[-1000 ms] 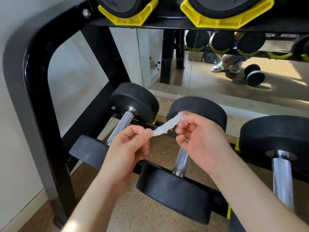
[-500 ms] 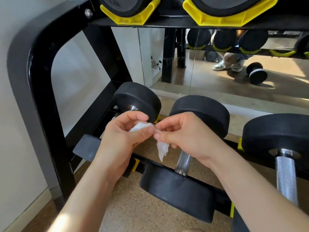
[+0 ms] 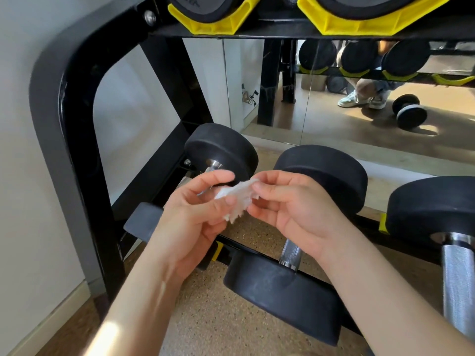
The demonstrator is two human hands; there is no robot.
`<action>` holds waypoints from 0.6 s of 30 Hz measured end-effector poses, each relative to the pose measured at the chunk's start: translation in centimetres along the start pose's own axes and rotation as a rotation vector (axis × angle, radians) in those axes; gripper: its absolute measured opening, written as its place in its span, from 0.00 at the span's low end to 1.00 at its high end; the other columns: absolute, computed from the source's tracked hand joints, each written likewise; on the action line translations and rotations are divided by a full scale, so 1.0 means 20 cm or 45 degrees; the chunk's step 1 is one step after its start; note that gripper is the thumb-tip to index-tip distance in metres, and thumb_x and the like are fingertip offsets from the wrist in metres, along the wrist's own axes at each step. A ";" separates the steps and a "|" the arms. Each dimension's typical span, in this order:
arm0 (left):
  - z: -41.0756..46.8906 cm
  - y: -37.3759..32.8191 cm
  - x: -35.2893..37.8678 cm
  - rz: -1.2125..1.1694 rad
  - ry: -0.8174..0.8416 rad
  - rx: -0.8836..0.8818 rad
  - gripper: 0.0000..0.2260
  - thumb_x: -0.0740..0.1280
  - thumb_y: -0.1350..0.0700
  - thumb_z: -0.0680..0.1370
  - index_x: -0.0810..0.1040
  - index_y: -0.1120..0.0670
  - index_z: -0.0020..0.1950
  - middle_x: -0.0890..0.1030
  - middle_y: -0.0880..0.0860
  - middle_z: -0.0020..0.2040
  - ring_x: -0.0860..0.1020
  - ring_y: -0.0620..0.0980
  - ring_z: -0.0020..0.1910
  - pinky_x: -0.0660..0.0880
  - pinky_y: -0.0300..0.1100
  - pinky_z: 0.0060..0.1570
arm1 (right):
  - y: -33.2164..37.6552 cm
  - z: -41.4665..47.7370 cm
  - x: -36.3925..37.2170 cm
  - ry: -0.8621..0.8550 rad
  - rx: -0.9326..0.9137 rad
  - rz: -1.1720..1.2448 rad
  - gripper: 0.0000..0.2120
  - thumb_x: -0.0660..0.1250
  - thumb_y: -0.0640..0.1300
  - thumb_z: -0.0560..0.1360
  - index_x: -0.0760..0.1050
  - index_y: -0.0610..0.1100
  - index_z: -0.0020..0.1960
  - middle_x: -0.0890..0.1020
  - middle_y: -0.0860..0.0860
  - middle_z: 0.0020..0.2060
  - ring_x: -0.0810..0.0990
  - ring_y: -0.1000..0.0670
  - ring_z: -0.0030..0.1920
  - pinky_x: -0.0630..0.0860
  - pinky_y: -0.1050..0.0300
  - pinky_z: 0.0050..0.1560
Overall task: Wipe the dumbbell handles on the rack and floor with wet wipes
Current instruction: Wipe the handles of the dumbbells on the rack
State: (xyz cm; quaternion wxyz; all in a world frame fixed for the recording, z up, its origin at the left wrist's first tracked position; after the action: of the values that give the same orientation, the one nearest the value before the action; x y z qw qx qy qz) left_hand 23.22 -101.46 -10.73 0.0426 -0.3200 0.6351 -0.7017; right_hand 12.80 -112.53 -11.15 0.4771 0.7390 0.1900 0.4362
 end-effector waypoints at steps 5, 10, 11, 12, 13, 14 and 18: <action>-0.02 0.00 0.00 0.401 -0.076 -0.032 0.05 0.71 0.59 0.70 0.80 0.59 0.44 0.75 0.53 0.31 0.66 0.46 0.28 0.62 0.35 0.29 | -0.04 -0.01 0.01 -0.033 0.052 0.286 0.05 0.63 0.33 0.77 0.75 0.40 0.50 0.82 0.43 0.43 0.81 0.48 0.41 0.78 0.58 0.41; -0.04 0.02 -0.02 0.302 -0.042 0.026 0.05 0.74 0.65 0.68 0.79 0.59 0.38 0.79 0.54 0.34 0.76 0.45 0.32 0.72 0.33 0.33 | -0.07 0.01 0.03 -0.125 0.051 0.347 0.06 0.64 0.32 0.76 0.73 0.40 0.51 0.80 0.40 0.48 0.78 0.50 0.38 0.74 0.63 0.34; -0.04 0.03 -0.03 0.184 -0.008 0.023 0.06 0.74 0.66 0.68 0.79 0.59 0.39 0.79 0.54 0.33 0.75 0.44 0.31 0.72 0.33 0.32 | -0.08 0.01 0.04 -0.130 0.054 0.365 0.06 0.63 0.32 0.76 0.73 0.41 0.50 0.79 0.40 0.46 0.77 0.52 0.35 0.72 0.65 0.31; -0.04 0.04 -0.04 0.068 0.042 0.006 0.06 0.74 0.66 0.67 0.78 0.59 0.39 0.77 0.55 0.33 0.74 0.44 0.30 0.72 0.33 0.31 | -0.08 0.02 0.05 -0.125 0.056 0.385 0.06 0.62 0.31 0.77 0.73 0.41 0.49 0.78 0.41 0.44 0.75 0.52 0.34 0.69 0.66 0.28; -0.04 0.05 -0.03 -0.028 0.090 -0.026 0.06 0.73 0.65 0.67 0.77 0.59 0.39 0.75 0.56 0.33 0.73 0.45 0.30 0.71 0.33 0.30 | -0.08 0.02 0.06 -0.111 0.057 0.408 0.07 0.60 0.30 0.77 0.73 0.41 0.48 0.76 0.42 0.42 0.72 0.52 0.33 0.67 0.67 0.26; -0.04 0.06 -0.03 -0.072 0.117 -0.061 0.05 0.71 0.64 0.66 0.76 0.59 0.39 0.73 0.57 0.33 0.71 0.45 0.29 0.69 0.34 0.30 | -0.09 0.03 0.08 -0.094 0.060 0.424 0.08 0.59 0.30 0.78 0.73 0.41 0.48 0.75 0.42 0.41 0.69 0.52 0.32 0.66 0.67 0.24; -0.04 0.04 -0.05 0.420 0.018 -0.026 0.06 0.67 0.66 0.66 0.79 0.56 0.35 0.74 0.59 0.34 0.68 0.46 0.28 0.65 0.34 0.29 | -0.10 0.05 0.09 -0.056 0.119 0.344 0.09 0.57 0.31 0.79 0.75 0.40 0.48 0.75 0.42 0.39 0.65 0.52 0.32 0.64 0.68 0.20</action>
State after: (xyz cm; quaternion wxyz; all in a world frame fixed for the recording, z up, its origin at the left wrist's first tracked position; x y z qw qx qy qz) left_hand 23.30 -100.47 -11.75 0.1495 -0.2067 0.6866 -0.6808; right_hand 14.90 -110.78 -12.18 0.3832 0.7884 0.0984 0.4710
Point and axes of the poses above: each hand's wrist, its own z-axis towards the middle knuckle, its own x-axis out of the palm, y = z × x, the point moved 3 cm from there along z, towards the middle knuckle
